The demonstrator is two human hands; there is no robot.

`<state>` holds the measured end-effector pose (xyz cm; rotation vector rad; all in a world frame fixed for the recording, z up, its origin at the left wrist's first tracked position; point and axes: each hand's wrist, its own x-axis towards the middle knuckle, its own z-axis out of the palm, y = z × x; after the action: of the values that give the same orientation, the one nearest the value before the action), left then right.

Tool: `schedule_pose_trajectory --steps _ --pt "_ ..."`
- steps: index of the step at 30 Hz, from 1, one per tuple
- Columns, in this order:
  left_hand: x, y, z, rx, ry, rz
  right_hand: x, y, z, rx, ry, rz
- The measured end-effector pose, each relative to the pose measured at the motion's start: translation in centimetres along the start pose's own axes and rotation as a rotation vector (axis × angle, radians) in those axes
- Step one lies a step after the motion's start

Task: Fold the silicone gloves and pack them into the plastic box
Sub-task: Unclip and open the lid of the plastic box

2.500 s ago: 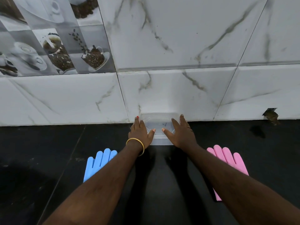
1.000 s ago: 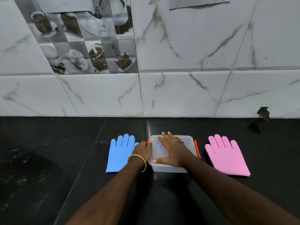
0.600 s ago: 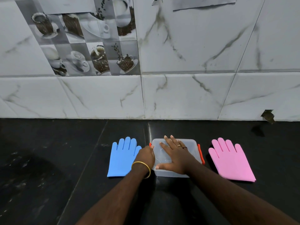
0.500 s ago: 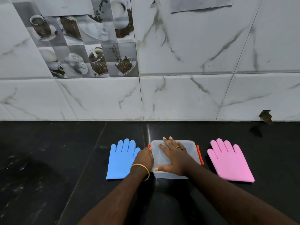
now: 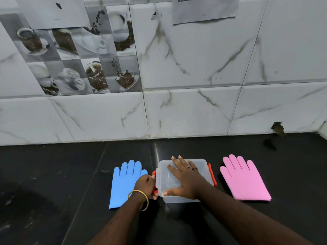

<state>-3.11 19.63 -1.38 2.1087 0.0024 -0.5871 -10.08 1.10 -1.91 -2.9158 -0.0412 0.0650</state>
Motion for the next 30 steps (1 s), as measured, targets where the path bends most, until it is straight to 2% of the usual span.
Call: schedule_pose_trajectory --steps 4,8,10,12,14,17,19,21,23,26,30 --pt "-0.5 0.6 -0.4 0.218 0.265 0.086 0.0 0.0 -0.1 0.012 0.002 0.002" --pt "-1.9 2.7 -0.4 0.276 0.340 0.422 -0.3 -0.1 -0.7 0.026 0.007 -0.005" --pt "-2.1 3.9 -0.1 0.352 0.292 0.595 -0.5 -0.4 -1.3 0.055 0.044 -0.009" --pt "-2.0 5.1 0.7 0.450 0.187 0.656 -0.9 -0.5 -1.8 0.172 0.150 0.026" --pt "-2.0 6.2 1.8 0.517 0.094 0.682 -1.6 -0.2 -2.4 0.331 0.330 0.103" --pt "-1.7 7.0 4.1 0.655 -0.025 0.741 -3.1 1.6 -3.0 0.459 0.617 0.337" --pt "-1.5 7.3 5.6 0.775 -0.065 0.747 -4.0 2.9 -3.1 0.533 0.721 0.534" --pt "-1.3 7.4 6.9 0.883 -0.063 0.748 -4.8 4.3 -2.9 0.623 0.667 0.704" --pt "-1.1 7.3 7.9 0.947 -0.081 0.738 -5.3 5.1 -2.5 0.660 0.543 0.775" --pt "-1.0 6.5 8.8 0.973 -0.099 0.711 -5.6 5.2 -1.7 0.537 0.431 0.756" --pt "-0.9 5.9 9.3 0.985 -0.070 0.715 -5.5 5.1 -0.9 0.441 0.419 0.714"
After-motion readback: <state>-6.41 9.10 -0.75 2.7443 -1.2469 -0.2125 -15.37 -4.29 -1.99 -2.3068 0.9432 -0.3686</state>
